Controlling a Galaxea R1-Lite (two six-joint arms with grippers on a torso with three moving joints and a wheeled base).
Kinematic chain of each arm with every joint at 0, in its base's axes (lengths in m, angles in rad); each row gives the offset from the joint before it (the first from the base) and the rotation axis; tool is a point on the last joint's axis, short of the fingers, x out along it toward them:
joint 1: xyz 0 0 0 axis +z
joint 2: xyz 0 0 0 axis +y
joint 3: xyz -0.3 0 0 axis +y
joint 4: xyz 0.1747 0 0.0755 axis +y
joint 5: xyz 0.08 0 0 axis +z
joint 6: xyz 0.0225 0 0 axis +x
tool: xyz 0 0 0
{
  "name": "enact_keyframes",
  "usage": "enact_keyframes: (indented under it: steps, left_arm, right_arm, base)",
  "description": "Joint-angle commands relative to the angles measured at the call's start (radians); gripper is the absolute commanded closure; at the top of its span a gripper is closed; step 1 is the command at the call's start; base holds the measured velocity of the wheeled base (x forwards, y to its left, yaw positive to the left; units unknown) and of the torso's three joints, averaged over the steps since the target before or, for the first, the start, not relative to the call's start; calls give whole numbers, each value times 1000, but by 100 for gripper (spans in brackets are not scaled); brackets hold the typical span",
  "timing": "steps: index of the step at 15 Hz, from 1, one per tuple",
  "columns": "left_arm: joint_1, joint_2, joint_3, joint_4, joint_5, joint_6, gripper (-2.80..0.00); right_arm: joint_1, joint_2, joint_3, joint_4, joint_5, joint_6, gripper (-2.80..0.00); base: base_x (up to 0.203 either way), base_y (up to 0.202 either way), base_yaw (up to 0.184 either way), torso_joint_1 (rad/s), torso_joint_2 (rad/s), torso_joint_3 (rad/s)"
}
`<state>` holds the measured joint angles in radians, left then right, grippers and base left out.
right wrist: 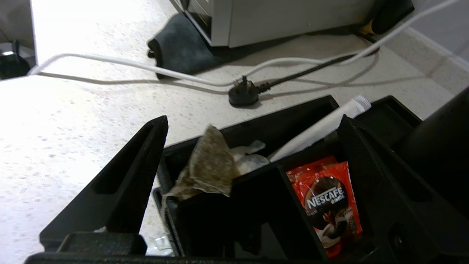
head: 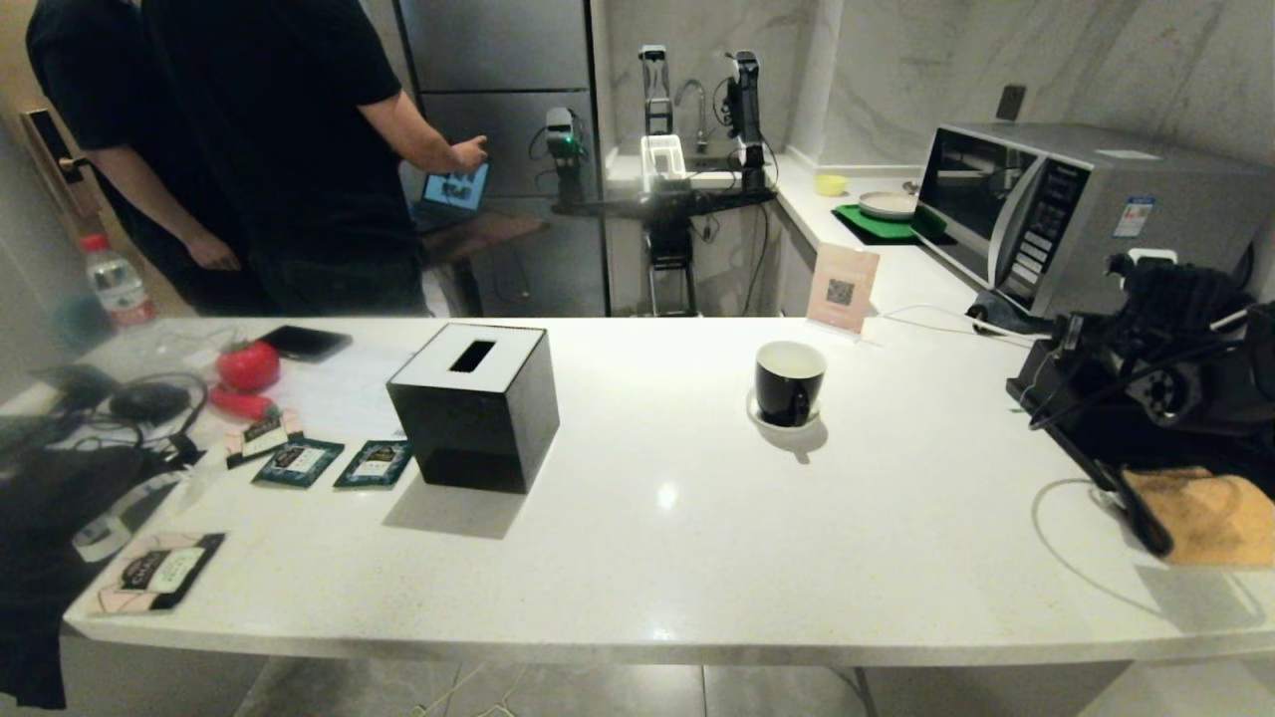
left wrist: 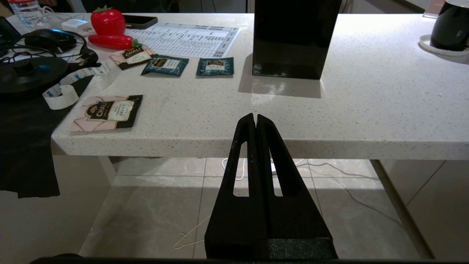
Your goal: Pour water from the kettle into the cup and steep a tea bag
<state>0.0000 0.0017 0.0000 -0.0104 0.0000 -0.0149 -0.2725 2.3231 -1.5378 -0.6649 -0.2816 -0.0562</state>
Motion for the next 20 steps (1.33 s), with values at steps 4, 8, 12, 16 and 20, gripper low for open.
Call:
enact_keyframes:
  steps: [4,8,12,16,20]
  left_arm:
    - [0,0,0,0,0,0,0]
    - [0,0,0,0,0,0,0]
    - [0,0,0,0,0,0,0]
    - [0,0,0,0,0,0,0]
    - [0,1,0,0,0,0,0]
  right_arm:
    - [-14,24,0,-4,-2,-1,-280]
    - [-21,27,6,-2,-2,-1,-280]
    - [-21,39,8,-5,1,1,-280]
    - [-21,47,7,-9,1,2,-280]
    - [-20,55,3,-12,1,2,-280]
  base:
    - [0,0,0,0,0,0]
    - [0,0,0,0,0,0]
    - [0,0,0,0,0,0]
    - [0,0,0,0,0,0]
    - [0,0,0,0,0,0]
